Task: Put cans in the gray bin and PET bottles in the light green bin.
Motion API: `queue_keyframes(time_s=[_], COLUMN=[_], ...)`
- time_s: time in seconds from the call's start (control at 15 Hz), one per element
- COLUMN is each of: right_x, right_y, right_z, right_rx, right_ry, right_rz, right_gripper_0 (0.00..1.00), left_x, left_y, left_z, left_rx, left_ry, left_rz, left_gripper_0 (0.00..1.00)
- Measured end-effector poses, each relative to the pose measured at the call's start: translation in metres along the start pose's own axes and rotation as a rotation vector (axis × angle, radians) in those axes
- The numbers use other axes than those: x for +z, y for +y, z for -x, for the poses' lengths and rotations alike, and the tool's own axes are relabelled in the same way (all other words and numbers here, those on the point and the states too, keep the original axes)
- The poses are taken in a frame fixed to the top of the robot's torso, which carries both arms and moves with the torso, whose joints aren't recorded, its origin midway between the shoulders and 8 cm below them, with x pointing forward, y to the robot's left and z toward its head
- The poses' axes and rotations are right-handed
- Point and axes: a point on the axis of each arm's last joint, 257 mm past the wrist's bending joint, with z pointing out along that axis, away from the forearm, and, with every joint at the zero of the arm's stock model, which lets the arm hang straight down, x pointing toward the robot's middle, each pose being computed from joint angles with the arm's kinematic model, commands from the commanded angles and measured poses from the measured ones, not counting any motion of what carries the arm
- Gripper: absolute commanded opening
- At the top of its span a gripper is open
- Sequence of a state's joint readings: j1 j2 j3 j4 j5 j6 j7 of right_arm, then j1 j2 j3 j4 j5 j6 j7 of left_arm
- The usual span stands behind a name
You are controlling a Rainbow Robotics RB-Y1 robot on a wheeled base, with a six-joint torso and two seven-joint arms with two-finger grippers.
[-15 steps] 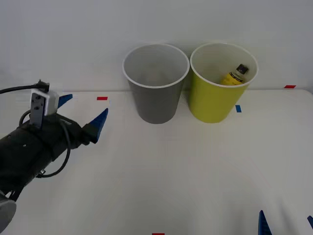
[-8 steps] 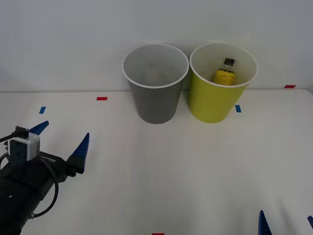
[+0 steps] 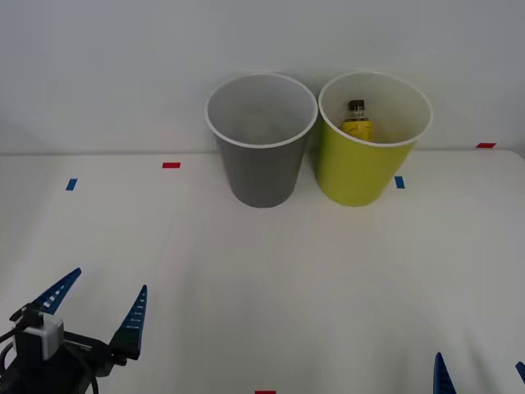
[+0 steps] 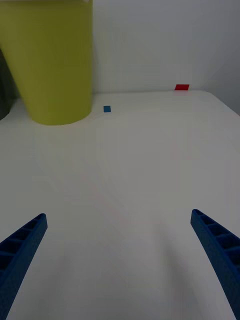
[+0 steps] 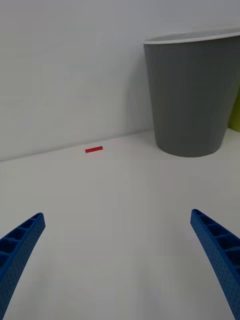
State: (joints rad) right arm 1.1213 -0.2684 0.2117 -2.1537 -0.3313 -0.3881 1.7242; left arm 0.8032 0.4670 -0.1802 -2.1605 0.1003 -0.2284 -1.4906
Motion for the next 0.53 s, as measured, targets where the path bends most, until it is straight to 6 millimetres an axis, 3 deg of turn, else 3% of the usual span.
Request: queue_keyframes(time_s=[0.2, 0.53], right_x=[0.0, 0.0], right_y=[0.0, 0.0], right_z=[0.0, 0.0], right_rx=[0.0, 0.0], right_ry=[0.0, 0.0], right_rz=[0.0, 0.0], right_gripper_0=[1.0, 1.0], left_x=[-0.028, -0.068], left_y=[0.0, 0.005], left_z=[-0.027, -0.05], left_rx=[-0.006, -0.022], left_ry=[0.066, 0.142], left_rz=[0.028, 0.113], left_gripper_0=[1.0, 1.0])
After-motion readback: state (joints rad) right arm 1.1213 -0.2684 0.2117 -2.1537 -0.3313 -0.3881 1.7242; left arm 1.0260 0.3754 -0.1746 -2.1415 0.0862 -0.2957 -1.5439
